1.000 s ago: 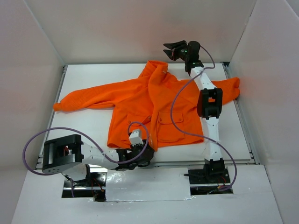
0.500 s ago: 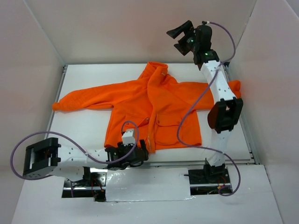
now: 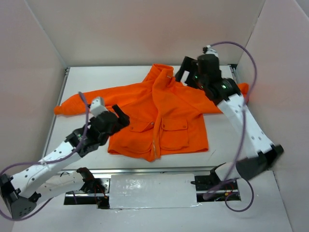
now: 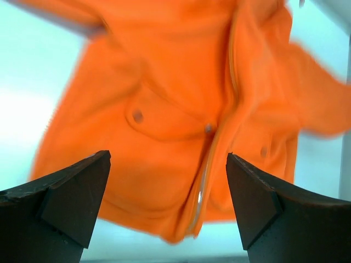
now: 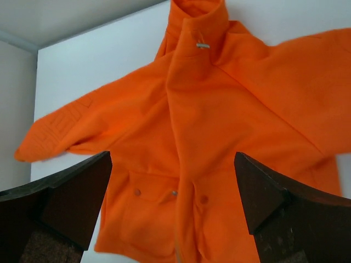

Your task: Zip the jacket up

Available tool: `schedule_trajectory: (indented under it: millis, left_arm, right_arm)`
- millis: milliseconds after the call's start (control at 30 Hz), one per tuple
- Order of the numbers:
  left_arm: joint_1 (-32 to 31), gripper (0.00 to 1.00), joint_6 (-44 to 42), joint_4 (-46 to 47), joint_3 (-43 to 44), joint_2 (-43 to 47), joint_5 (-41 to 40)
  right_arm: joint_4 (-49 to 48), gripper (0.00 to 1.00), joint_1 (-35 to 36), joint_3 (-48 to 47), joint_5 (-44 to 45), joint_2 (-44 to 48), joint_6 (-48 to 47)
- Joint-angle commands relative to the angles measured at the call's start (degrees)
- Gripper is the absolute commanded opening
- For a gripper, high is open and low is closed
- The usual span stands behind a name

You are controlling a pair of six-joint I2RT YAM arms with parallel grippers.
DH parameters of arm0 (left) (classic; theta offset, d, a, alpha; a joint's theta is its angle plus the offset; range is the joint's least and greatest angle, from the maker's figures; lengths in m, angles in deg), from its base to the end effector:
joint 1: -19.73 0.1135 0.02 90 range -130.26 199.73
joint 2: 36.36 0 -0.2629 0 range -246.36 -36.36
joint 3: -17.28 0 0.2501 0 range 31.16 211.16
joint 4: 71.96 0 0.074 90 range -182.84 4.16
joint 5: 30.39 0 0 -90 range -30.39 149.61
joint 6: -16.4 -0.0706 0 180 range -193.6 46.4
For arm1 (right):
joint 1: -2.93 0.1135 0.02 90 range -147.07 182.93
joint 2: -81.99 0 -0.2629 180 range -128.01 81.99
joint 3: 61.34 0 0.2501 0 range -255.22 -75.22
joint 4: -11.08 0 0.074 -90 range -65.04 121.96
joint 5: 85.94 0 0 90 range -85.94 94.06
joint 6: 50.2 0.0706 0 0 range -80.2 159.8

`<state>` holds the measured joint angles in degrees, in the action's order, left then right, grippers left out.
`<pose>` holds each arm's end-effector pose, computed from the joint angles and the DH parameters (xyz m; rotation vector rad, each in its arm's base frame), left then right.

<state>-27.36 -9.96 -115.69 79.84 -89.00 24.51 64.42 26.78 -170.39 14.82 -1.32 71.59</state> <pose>0.1770 -0.1308 0.2922 -0.6399 1.9860 -0.5339 0.3179 0.1261 0.4168 0.2605 2.0522 0.4117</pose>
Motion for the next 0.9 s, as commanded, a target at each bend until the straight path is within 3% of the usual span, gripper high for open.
schedule_trajectory:
  millis: [0, 133, 233, 300, 400, 467, 600, 700, 767, 800, 867]
  left_arm:
    - [7.00, 0.99, -7.82, -6.79, 5.97, 2.36, 2.22]
    - [8.77, 0.99, -10.89, -13.12, 12.04, 5.09, -2.07]
    - [8.95, 0.99, -13.26, -16.29, 15.38, 7.90, -5.16]
    - [8.95, 0.99, -15.90, -18.92, 18.28, 9.74, -4.90]
    - [8.95, 0.99, -23.37, -19.72, 19.43, 13.60, -2.53]
    - [8.95, 1.00, -23.91, -21.82, 19.69, 15.54, -6.46]
    - [8.95, 0.99, -21.71, -24.12, 16.54, 19.76, -15.79]
    - [9.03, 1.00, -21.45, -19.39, 9.08, 21.70, -16.76]
    - [11.82, 0.99, -24.34, -16.03, 6.86, 21.79, -12.06]
    - [12.37, 0.99, -23.83, -16.56, 6.95, 21.44, -11.32]
    - [12.55, 1.00, -24.87, -15.60, 5.55, 21.44, -11.84]
  right_arm:
    - [2.10, 1.00, 0.31, 2.88, 4.18, 14.73, -3.75]
    - [3.87, 1.00, 0.49, 9.89, -0.72, 26.23, -2.78]
    - [5.53, 1.00, 0.58, 13.08, 1.61, 28.81, -2.44]
    - [9.12, 1.00, 0.58, 14.31, 3.04, 29.25, -2.09]
    - [6.70, 1.00, 0.49, 19.23, -2.74, 34.25, -1.65]
    - [6.68, 1.00, 0.49, 21.25, -3.47, 38.03, -2.08]
    - [4.94, 1.00, 0.58, 26.69, 3.29, 39.89, -2.52]
    - [2.12, 1.00, 0.58, 28.91, 0.85, 30.78, -2.09]
    - [-3.04, 1.00, 1.62, 27.16, -0.57, 18.31, -2.26]
    - [-3.86, 1.00, 2.15, 21.58, 1.08, 7.22, -2.69]
    - [-0.91, 1.00, 2.68, 11.47, 1.80, -5.57, -3.84]
